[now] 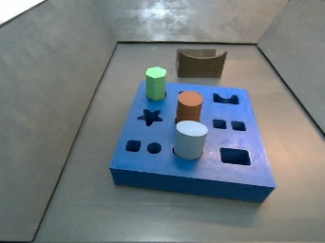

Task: Pick up the square-circle object. Move up. Place the square-circle object on the fixture. Regrasp the square-circle object. Move to above the board. Insert the square-circle object.
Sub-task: Insert the square-circle object.

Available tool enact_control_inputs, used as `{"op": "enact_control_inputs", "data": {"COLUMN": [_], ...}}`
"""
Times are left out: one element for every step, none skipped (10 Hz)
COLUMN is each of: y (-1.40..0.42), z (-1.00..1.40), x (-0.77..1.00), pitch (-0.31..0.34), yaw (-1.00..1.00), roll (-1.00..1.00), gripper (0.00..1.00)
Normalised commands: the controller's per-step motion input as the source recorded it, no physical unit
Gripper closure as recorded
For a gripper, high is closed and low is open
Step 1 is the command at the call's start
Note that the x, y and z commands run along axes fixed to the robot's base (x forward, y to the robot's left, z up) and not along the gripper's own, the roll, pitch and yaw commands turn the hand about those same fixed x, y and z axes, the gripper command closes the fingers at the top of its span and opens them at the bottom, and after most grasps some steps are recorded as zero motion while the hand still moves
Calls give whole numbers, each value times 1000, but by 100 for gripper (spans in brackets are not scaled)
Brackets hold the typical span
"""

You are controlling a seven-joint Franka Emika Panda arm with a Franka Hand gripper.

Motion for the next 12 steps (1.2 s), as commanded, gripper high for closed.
{"op": "enact_control_inputs", "data": {"y": [-129, -71, -69, -74, -74, -77, -80, -83, -91, -94, -100, -103], "z": [0, -37, -40, -43, -43, -49, -51, -54, -69, -97, -123, -149], "x": [0, 0, 0, 0, 0, 0, 0, 0, 0, 0, 0, 0], "pitch": [17, 0, 0, 0, 0, 0, 0, 0, 0, -23, -46, -61], "yaw": [-911, -971, -977, -977, -974, -969, -963, -960, -943, -920, -897, -883], "roll": [-130, -117, -117, -116, -121, -124, -130, -134, -139, -154, -166, -174], "gripper": [100, 100, 100, 100, 100, 100, 100, 100, 100, 100, 100, 100]}}
